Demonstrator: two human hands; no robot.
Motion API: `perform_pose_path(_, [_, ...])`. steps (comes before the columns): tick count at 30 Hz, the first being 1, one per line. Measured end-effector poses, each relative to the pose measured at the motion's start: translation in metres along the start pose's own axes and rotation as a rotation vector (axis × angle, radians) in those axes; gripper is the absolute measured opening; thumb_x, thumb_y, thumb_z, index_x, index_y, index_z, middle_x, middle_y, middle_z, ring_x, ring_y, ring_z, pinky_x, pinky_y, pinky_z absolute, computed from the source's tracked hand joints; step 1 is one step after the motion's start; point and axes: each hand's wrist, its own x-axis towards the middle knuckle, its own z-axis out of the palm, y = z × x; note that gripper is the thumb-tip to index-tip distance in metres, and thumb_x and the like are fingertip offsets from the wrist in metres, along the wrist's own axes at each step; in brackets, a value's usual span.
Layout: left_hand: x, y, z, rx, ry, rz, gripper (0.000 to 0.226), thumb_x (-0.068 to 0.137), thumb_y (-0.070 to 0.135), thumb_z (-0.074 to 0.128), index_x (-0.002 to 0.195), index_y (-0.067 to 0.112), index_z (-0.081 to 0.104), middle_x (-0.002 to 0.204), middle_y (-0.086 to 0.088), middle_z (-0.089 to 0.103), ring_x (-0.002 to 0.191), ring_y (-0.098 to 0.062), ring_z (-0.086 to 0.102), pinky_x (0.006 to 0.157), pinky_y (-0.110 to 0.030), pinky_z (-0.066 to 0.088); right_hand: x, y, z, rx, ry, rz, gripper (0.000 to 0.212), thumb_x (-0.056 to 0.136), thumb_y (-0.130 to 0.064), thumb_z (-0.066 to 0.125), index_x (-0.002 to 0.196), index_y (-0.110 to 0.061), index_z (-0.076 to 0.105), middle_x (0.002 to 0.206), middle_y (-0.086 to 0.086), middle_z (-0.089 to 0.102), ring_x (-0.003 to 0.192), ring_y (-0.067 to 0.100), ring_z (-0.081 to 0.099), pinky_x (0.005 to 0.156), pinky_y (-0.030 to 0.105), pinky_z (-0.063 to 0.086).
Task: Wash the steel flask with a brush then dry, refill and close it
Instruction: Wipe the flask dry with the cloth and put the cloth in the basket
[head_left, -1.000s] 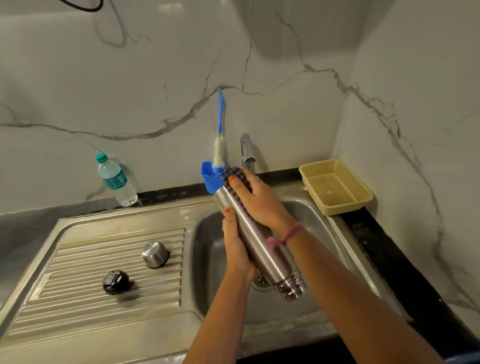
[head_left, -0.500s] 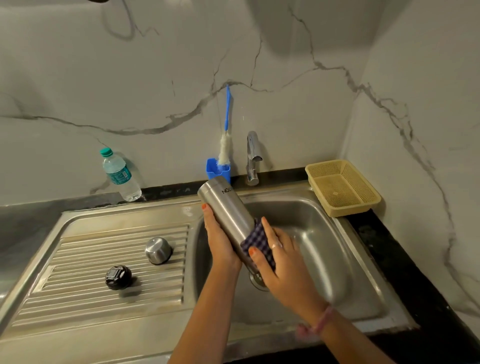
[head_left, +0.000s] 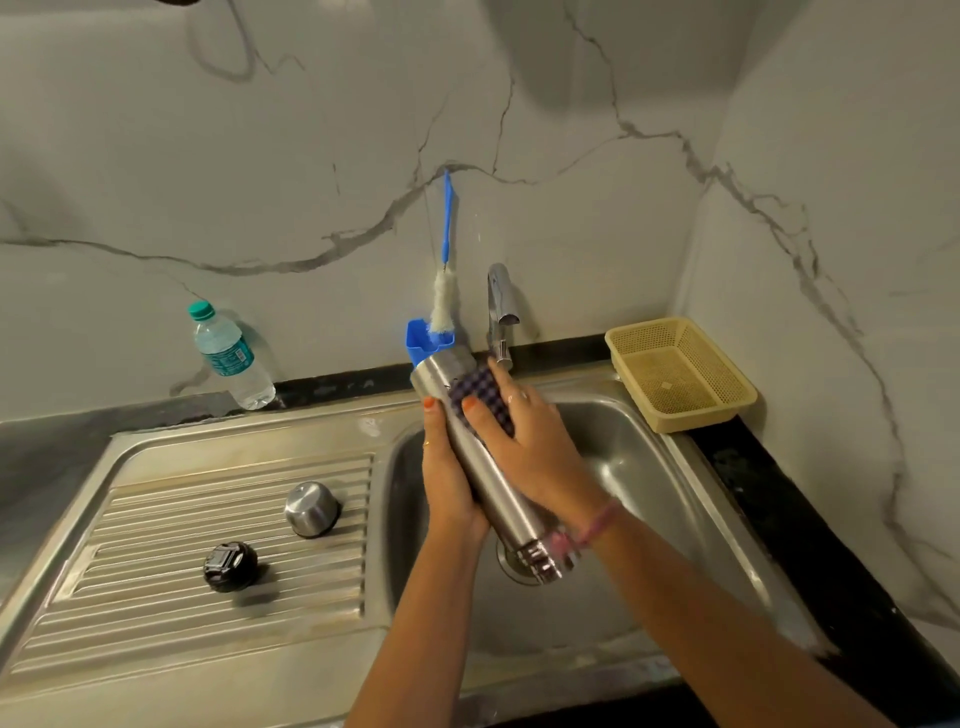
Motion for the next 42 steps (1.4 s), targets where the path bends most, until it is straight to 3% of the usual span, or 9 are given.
perform_pose_path(4, [0.009, 0.007, -0.013, -0.005, 0.089, -0.015, 0.083, 0.072, 0.075, 0.059, 0.133, 0.018, 0.057, 0.111, -0.017, 0.072, 0.097, -0.03, 0.07, 0.083, -0.044, 0.056, -0.067, 0.023, 0.013, -0.012, -0.01, -0.023, 0.076, 0.085, -0.073, 0.024, 0.15, -0.037, 0.011, 0.139, -0.003, 0.041, 0.125, 0.013, 0.041, 0.103, 0.026, 0.037])
perform_pose_path(8, [0.007, 0.005, -0.008, -0.027, 0.029, -0.038, 0.078, 0.077, 0.073, 0.054, 0.131, 0.017, 0.058, 0.098, -0.013, 0.073, 0.084, -0.024, 0.072, 0.075, -0.039, 0.056, -0.067, 0.017, 0.014, -0.094, 0.066, 0.005, 0.082, 0.082, -0.075, 0.019, 0.151, -0.032, 0.011, 0.139, -0.003, 0.039, 0.124, 0.014, 0.038, 0.101, 0.027, 0.034])
perform_pose_path(10, [0.002, 0.004, 0.0, -0.007, -0.014, -0.04, 0.07, 0.082, 0.069, 0.051, 0.125, 0.015, 0.061, 0.1, -0.014, 0.074, 0.088, -0.026, 0.072, 0.081, -0.042, 0.057, -0.042, 0.004, 0.008, -0.141, 0.064, 0.005, 0.077, 0.088, -0.069, 0.028, 0.152, -0.029, 0.012, 0.139, 0.001, 0.038, 0.124, 0.019, 0.037, 0.1, 0.029, 0.033])
perform_pose_path(13, [-0.001, -0.002, 0.005, 0.041, -0.083, -0.019, 0.07, 0.08, 0.064, 0.067, 0.13, 0.016, 0.061, 0.126, -0.022, 0.065, 0.12, -0.044, 0.059, 0.105, -0.061, 0.044, 0.009, -0.012, -0.002, -0.087, 0.058, 0.052, 0.067, 0.095, -0.055, 0.036, 0.152, -0.027, 0.014, 0.141, 0.009, 0.037, 0.128, 0.027, 0.035, 0.105, 0.039, 0.032])
perform_pose_path(18, [-0.003, -0.003, 0.004, 0.095, -0.117, 0.056, 0.056, 0.09, 0.058, 0.056, 0.13, 0.019, 0.06, 0.126, -0.017, 0.067, 0.12, -0.037, 0.061, 0.107, -0.054, 0.045, 0.049, -0.024, -0.01, -0.08, 0.005, 0.06, 0.064, 0.096, -0.056, 0.033, 0.151, -0.028, 0.018, 0.144, 0.01, 0.039, 0.131, 0.03, 0.036, 0.105, 0.045, 0.036])
perform_pose_path(27, [0.009, 0.015, -0.011, -0.035, 0.029, -0.017, 0.061, 0.091, 0.062, 0.05, 0.132, 0.018, 0.057, 0.113, -0.017, 0.071, 0.094, -0.027, 0.071, 0.08, -0.041, 0.056, -0.077, 0.027, 0.024, -0.152, 0.097, -0.063, 0.073, 0.087, -0.072, 0.016, 0.149, -0.035, 0.003, 0.137, -0.003, 0.041, 0.12, 0.012, 0.04, 0.097, 0.022, 0.033])
perform_pose_path(32, [-0.001, 0.007, 0.001, 0.009, -0.031, -0.049, 0.06, 0.091, 0.066, 0.042, 0.121, 0.019, 0.064, 0.099, -0.013, 0.076, 0.088, -0.025, 0.073, 0.084, -0.042, 0.056, -0.034, 0.009, 0.015, -0.152, 0.168, -0.012, 0.077, 0.087, -0.07, 0.028, 0.151, -0.029, 0.017, 0.132, 0.003, 0.045, 0.117, 0.018, 0.043, 0.094, 0.026, 0.034])
perform_pose_path(37, [-0.01, 0.002, 0.01, 0.064, -0.142, -0.036, 0.051, 0.09, 0.058, 0.048, 0.115, 0.019, 0.067, 0.105, -0.014, 0.073, 0.089, -0.028, 0.07, 0.088, -0.045, 0.055, 0.045, -0.015, -0.004, 0.031, 0.152, 0.041, 0.067, 0.092, -0.06, 0.04, 0.147, -0.025, 0.029, 0.134, 0.009, 0.05, 0.12, 0.027, 0.049, 0.102, 0.046, 0.044])
perform_pose_path(42, [-0.003, 0.008, 0.006, 0.024, -0.088, 0.005, 0.044, 0.098, 0.053, 0.045, 0.119, 0.02, 0.066, 0.111, -0.013, 0.074, 0.1, -0.028, 0.071, 0.089, -0.044, 0.056, 0.006, -0.009, 0.003, 0.113, 0.162, -0.032, 0.064, 0.087, -0.061, 0.048, 0.139, -0.03, 0.027, 0.125, -0.001, 0.055, 0.11, 0.019, 0.055, 0.088, 0.04, 0.053])
